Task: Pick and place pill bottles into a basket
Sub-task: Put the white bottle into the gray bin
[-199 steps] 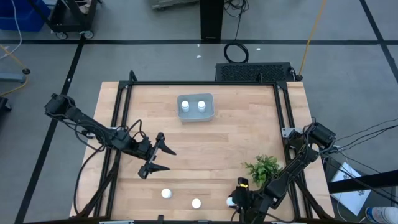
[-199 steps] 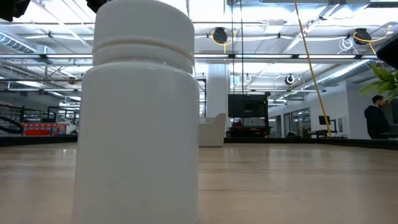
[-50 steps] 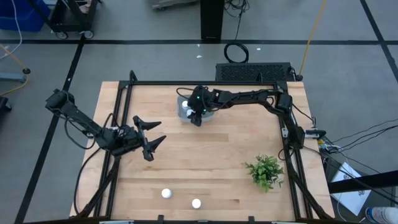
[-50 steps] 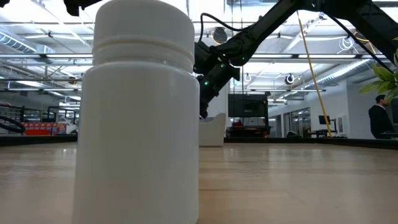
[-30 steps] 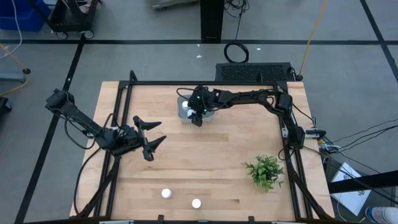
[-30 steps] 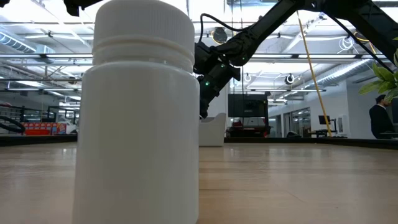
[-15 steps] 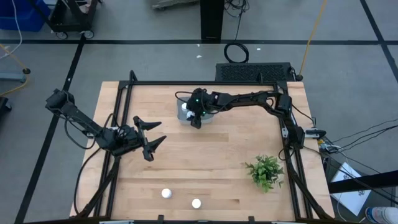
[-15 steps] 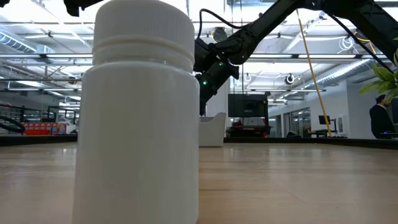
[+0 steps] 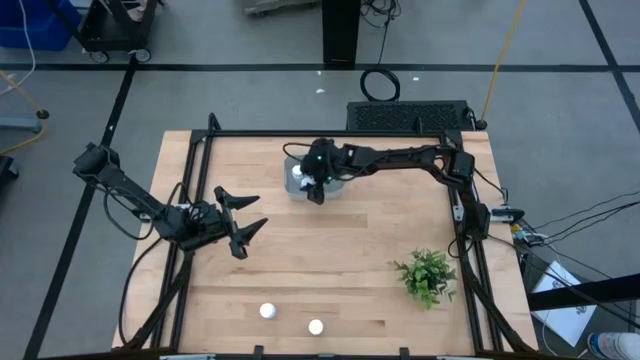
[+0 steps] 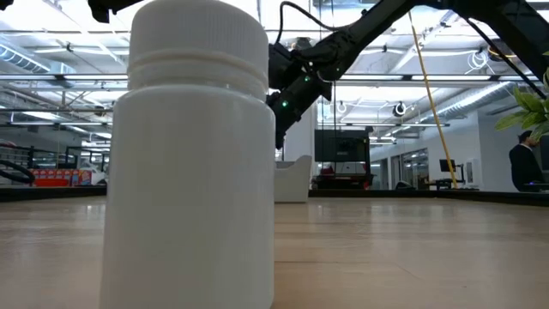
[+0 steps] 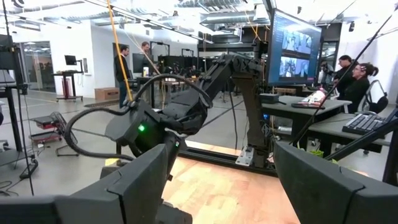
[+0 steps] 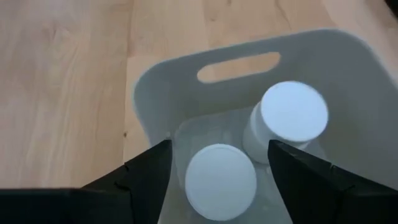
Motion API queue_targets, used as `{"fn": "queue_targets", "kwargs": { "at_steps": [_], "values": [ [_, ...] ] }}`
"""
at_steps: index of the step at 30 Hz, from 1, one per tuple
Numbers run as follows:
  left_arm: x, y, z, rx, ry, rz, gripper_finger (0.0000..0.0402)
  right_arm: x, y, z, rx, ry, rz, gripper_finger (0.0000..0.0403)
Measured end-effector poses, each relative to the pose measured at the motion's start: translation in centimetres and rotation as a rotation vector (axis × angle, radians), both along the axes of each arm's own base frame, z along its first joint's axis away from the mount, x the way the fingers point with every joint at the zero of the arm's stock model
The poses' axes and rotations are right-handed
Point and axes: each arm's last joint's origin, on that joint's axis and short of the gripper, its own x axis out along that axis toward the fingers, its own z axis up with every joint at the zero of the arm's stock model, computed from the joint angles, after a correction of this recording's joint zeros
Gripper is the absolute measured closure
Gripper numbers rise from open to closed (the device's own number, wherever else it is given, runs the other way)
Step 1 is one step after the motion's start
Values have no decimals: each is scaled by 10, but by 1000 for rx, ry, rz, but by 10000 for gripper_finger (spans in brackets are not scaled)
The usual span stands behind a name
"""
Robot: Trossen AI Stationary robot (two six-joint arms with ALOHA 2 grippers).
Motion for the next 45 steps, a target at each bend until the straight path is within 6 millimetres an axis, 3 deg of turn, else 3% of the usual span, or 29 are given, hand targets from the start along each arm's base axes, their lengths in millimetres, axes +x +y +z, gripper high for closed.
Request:
{"fn": "queue_targets", "kwargs": {
  "at_steps": [8, 23, 34, 41, 45],
  "values": [
    [0, 0, 0, 0, 1, 0, 105, -3, 19, 31, -16, -52, 39, 142],
    [1, -1, -3, -5, 21, -7, 105, -35, 79, 130, -23, -234, 108, 144],
    [2, -4, -7, -20, 29, -113, 105, -53, 155, 165, 19, -319, 287, 144],
    [3, -6, -10, -32, 44, -167, 105, -70, 199, 186, 105, -407, 507, 138],
    [3, -6, -10, -54, 40, -175, 105, -85, 219, 186, 122, -455, 563, 144]
  ]
}}
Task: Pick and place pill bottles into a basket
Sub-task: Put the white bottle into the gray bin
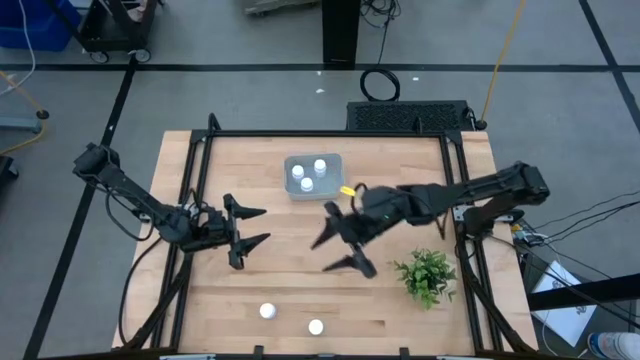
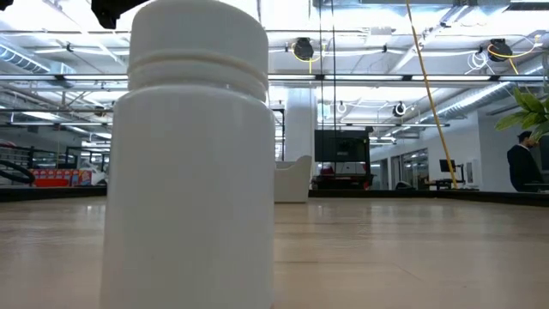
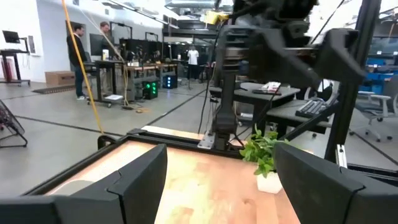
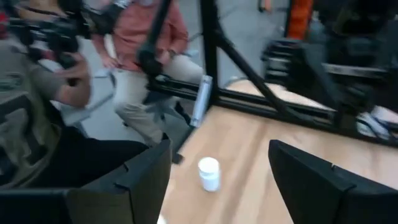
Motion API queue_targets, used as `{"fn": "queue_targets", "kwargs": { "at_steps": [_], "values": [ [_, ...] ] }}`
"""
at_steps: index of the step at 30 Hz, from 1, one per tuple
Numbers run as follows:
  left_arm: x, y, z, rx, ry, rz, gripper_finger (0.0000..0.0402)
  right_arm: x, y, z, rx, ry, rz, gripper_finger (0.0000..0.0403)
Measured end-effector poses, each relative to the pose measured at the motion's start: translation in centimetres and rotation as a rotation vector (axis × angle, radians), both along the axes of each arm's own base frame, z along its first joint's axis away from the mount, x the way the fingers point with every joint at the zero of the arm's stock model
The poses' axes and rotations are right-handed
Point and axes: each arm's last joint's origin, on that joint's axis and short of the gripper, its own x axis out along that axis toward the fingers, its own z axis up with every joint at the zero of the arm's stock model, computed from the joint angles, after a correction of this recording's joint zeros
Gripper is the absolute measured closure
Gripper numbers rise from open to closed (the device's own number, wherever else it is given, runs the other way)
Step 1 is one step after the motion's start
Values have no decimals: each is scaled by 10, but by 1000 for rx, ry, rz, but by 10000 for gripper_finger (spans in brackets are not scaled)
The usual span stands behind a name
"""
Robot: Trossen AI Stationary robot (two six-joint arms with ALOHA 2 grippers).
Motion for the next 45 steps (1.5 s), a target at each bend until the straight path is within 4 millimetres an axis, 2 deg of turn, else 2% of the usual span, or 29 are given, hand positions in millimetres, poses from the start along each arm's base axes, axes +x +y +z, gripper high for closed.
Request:
{"fn": "queue_targets", "kwargs": {
  "at_steps": [4, 12, 18, 25, 29, 37, 40, 45],
  "values": [
    [0, -1, 0, -2, 1, -6, 105, -28, 10, -16, 26, -61, 3, 151],
    [0, -3, -1, 11, 1, -72, 105, -96, 14, -39, 99, -359, -101, 148],
    [0, -6, -1, 48, -2, -191, 105, -127, 22, -52, 168, -517, -90, 151],
    [0, -8, -6, -8, 52, -193, 105, -151, 35, -67, 295, -637, 21, 150],
    [1, -15, 3, -61, 133, -185, 105, -160, 39, -70, 333, -683, 6, 149],
    [2, -32, 28, -134, 265, -199, 105, -166, 45, -67, 331, -727, 35, 149],
    [6, -39, 27, -197, 346, -183, 105, -167, 47, -67, 332, -725, 44, 149],
    [18, -55, 22, -185, 444, -156, 105, -168, 48, -67, 335, -731, 49, 149]
  ]
}}
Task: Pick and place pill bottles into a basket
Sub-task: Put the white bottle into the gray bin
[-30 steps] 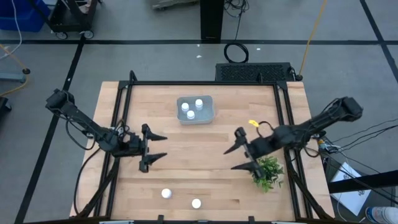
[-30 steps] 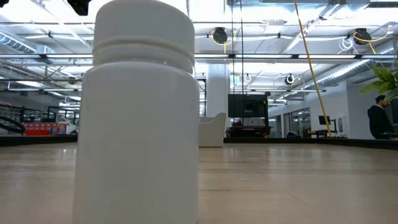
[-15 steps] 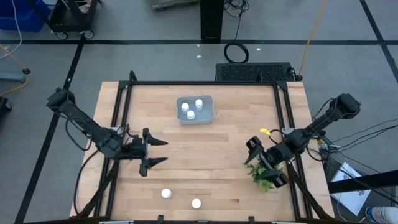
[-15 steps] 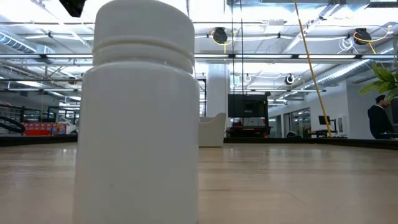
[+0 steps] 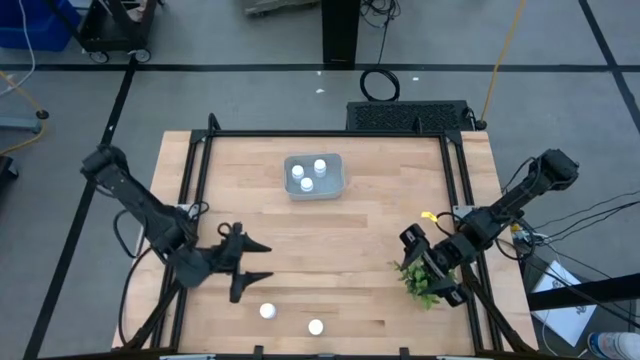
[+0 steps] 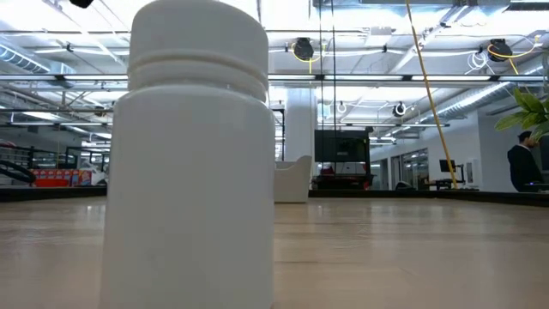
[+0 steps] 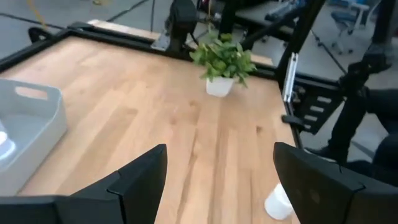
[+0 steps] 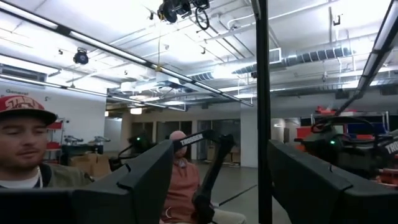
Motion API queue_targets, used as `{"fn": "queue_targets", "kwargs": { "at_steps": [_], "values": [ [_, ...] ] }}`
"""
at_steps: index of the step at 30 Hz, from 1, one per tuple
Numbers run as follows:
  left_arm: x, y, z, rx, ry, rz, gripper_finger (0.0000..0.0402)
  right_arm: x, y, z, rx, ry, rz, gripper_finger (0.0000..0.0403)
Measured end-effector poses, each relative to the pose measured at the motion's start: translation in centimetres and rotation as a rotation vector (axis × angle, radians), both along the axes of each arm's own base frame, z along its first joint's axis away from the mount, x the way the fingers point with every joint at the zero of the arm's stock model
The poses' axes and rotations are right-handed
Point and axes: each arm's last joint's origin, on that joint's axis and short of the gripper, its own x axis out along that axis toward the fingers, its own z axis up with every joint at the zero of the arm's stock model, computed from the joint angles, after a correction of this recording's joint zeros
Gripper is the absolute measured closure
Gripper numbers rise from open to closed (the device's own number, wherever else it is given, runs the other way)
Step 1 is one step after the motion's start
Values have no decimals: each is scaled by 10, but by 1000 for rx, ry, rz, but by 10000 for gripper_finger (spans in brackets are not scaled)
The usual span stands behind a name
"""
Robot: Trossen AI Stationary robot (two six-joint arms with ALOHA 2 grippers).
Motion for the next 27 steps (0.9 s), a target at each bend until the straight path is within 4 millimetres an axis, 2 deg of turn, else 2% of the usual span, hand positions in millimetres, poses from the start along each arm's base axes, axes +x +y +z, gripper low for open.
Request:
{"fn": "queue_targets", "kwargs": {
  "at_steps": [7, 11, 19, 27],
  "values": [
    [11, -20, 13, -34, 108, -38, 105, 0, 0, 0, -4, -2, -2, 149],
    [13, -32, 14, -59, 197, -38, 105, 0, 0, 0, 1, 1, 2, 149],
    [15, -58, 1, -93, 291, -32, 105, 0, 0, 0, 2, 2, 4, 149],
    [22, -70, -21, -111, 369, -23, 105, 0, 0, 0, 2, 2, 4, 149]
  ]
}}
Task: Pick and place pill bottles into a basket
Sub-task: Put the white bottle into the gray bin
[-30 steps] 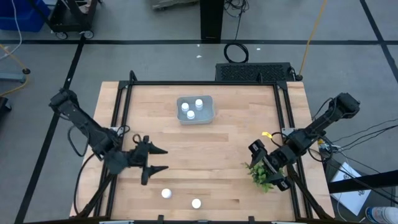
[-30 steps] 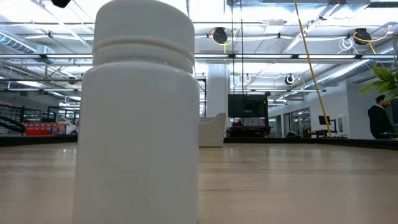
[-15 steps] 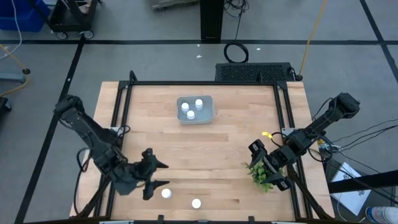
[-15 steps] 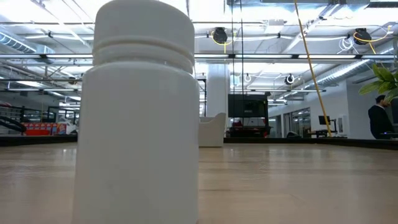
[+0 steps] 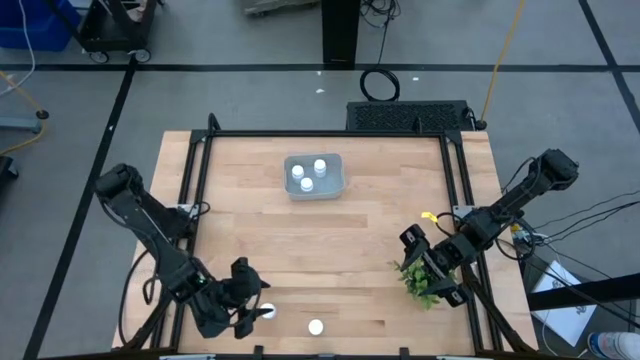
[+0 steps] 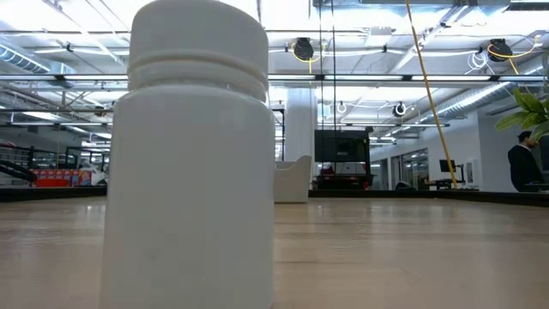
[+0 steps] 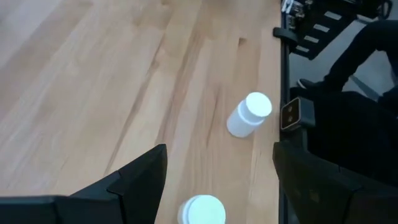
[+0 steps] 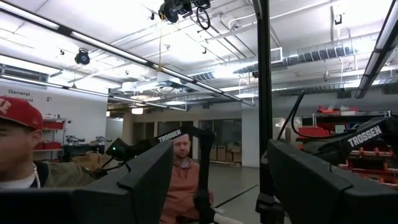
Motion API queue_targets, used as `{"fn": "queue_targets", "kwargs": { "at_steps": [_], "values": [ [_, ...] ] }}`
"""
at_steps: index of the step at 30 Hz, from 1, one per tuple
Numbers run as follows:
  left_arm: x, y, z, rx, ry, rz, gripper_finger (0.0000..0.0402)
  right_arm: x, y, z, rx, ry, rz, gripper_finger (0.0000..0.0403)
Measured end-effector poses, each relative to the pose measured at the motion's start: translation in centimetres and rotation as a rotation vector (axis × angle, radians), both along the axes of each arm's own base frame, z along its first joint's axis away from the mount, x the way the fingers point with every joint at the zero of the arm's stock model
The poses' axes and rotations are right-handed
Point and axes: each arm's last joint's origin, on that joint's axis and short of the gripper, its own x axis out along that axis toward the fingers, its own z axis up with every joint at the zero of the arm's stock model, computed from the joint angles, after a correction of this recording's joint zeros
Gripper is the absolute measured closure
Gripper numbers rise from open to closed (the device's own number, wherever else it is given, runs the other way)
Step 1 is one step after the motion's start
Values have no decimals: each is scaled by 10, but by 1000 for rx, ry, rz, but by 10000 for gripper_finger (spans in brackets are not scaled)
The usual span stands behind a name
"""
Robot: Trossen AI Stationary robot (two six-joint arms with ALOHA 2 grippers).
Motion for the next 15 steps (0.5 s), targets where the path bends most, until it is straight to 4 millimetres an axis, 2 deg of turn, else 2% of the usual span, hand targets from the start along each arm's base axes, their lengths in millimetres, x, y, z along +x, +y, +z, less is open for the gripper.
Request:
{"fn": "queue_targets", "kwargs": {
  "at_steps": [15],
  "values": [
    [4, -11, 8, -87, -105, -23, 106, 0, 0, -1, -6, 10, 0, 149]
  ]
}}
